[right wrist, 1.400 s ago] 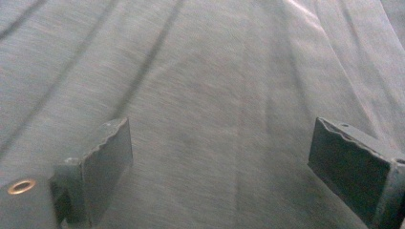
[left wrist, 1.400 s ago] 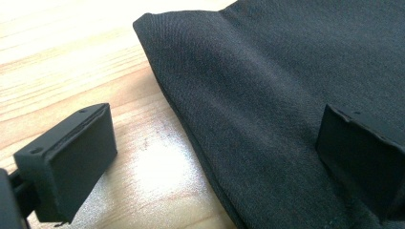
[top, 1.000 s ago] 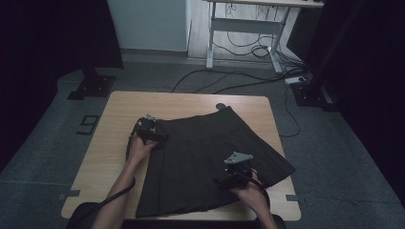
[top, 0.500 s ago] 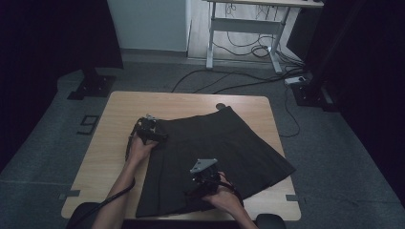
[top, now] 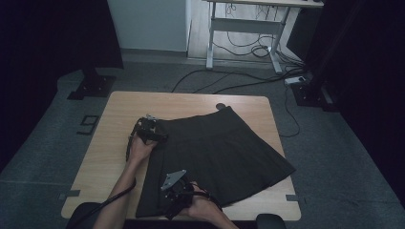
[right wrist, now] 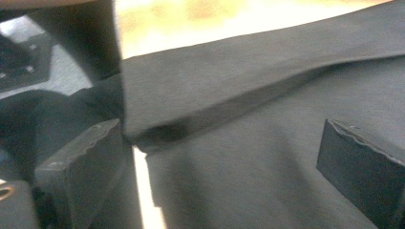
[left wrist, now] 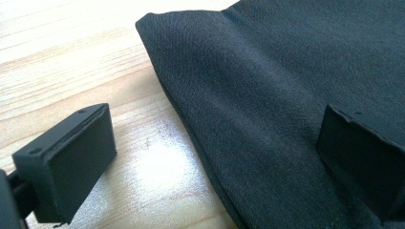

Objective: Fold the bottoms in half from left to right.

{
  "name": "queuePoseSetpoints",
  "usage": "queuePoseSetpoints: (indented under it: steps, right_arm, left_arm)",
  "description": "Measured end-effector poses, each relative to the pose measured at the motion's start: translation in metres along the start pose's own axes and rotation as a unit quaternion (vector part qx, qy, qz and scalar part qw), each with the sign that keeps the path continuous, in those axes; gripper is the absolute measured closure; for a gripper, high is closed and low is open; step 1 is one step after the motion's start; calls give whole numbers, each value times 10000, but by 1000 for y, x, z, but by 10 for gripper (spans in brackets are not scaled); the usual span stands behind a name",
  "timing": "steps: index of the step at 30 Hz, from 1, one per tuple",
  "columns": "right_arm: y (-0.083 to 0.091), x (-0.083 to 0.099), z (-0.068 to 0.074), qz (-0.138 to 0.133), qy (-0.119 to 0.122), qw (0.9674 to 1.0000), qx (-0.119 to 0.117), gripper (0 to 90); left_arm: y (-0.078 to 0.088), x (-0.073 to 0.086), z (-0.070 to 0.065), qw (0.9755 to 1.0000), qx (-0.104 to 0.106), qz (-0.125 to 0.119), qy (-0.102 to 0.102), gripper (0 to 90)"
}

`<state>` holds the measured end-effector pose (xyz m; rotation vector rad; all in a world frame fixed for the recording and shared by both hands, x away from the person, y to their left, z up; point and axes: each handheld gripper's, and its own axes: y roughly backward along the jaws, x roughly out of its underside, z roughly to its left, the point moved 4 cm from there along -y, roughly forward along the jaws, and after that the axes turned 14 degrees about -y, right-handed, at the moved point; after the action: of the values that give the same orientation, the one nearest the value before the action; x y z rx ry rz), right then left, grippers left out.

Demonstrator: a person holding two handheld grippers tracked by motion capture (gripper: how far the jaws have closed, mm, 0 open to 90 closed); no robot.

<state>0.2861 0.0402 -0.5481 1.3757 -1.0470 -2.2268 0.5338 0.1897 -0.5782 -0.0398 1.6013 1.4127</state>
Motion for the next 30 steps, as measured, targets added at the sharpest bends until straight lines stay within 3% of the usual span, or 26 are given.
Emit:
queuePoseSetpoints:
  steps: [5, 8, 12, 14, 17, 20, 22, 24, 25, 30]
  right_arm:
    - [-14, 7, 8, 299, 263, 9992, -84, 65]
    - [-19, 12, 8, 455, 443, 9980, 61, 122]
    - [-20, 13, 8, 460, 749, 9954, 370, 181]
    - [-20, 12, 8, 466, 711, 9957, 368, 210]
    - [-19, 10, 5, 359, 616, 9966, 410, 345]
    - [-15, 8, -2, 286, 557, 9968, 506, 562]
    - [-13, 7, -8, 195, 475, 9969, 594, 730]
    - [-12, 5, -13, 173, 351, 9973, 628, 791]
    - [-13, 4, -13, 204, 265, 9976, 613, 795]
    - [-13, 3, -14, 282, 283, 9973, 610, 798]
  left_arm:
    - [0, 0, 0, 10000, 1, 0, -2, 0]
    - [0, 0, 0, 10000, -2, 0, 1, 0]
    - [0, -1, 0, 10000, -37, 3, 29, 0]
    - [1, -1, -2, 10000, -40, -66, 10, 30]
    - [3, -3, -7, 9995, 42, -282, -101, 204]
    - [4, -5, -12, 9986, 193, -443, -202, 433]
    - [4, -7, -14, 9981, 297, -499, -194, 608]
    - [3, -8, -16, 9973, 472, -539, -130, 774]
    - [3, -8, -16, 9972, 487, -542, -138, 799]
    - [3, -7, -13, 9966, 596, -559, -92, 814]
